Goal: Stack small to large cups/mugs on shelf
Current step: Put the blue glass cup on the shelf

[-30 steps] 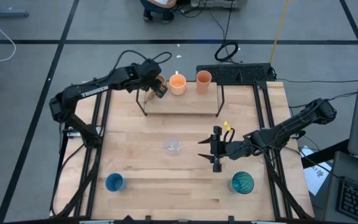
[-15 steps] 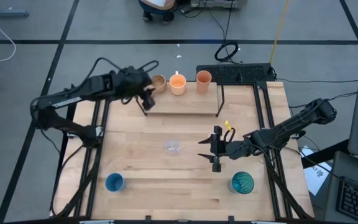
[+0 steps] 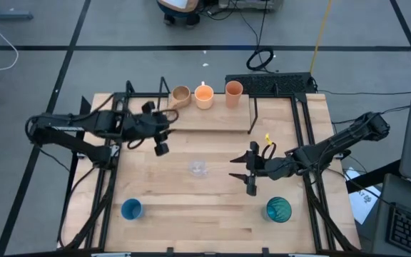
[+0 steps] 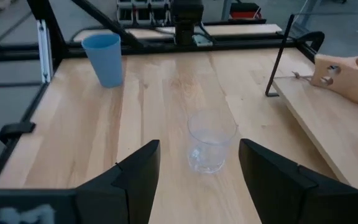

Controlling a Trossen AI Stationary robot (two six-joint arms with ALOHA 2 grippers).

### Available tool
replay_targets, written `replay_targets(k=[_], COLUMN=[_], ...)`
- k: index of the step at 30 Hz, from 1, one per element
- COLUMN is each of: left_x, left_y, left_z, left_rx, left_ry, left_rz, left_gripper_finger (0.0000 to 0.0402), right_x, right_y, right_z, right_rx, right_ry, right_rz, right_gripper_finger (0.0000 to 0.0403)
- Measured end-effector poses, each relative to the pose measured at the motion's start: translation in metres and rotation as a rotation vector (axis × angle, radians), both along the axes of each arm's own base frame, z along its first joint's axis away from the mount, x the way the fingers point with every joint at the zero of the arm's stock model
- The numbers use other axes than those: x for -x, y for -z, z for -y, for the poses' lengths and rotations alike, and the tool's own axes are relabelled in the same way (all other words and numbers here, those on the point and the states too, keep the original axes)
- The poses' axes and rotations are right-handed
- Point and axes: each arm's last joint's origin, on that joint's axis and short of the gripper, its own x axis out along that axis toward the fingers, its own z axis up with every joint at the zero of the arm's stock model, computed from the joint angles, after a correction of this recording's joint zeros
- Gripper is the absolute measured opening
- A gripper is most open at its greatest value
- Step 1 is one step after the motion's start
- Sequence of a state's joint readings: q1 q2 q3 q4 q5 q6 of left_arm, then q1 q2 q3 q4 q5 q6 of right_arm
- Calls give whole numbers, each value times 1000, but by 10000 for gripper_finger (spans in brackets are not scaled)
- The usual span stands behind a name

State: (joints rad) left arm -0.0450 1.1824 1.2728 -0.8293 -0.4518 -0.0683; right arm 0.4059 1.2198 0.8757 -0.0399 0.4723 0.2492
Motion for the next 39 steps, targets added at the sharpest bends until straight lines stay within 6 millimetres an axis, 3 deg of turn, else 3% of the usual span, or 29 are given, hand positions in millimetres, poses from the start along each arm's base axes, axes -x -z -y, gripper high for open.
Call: replay_targets(k=[11, 17, 22, 31, 35, 39], left_x=[11, 20, 24, 24, 23, 22], left_y=[41, 60, 73, 101, 99, 97], left_z=[28, 37, 41, 47, 48, 48], left_rx=[22, 43, 59, 32, 12, 9], left_ry=[67, 107, 119, 111, 124, 128], left_rz=[172, 220, 220, 253, 266, 280], left_gripper_finger=[129, 129, 129, 129, 129, 129], right_x=[15, 12, 6, -8, -8, -9], right_y=[-23, -67, -91, -96, -98, -98], right_z=[12, 19, 25, 25, 22, 13], right_rx=[-25, -4, 10, -120, -188, -205], right_ry=[30, 48, 70, 23, 56, 81], right_rz=[-13, -131, -229, -512, -645, -666], right_gripper_finger=[210, 210, 210, 210, 210, 210])
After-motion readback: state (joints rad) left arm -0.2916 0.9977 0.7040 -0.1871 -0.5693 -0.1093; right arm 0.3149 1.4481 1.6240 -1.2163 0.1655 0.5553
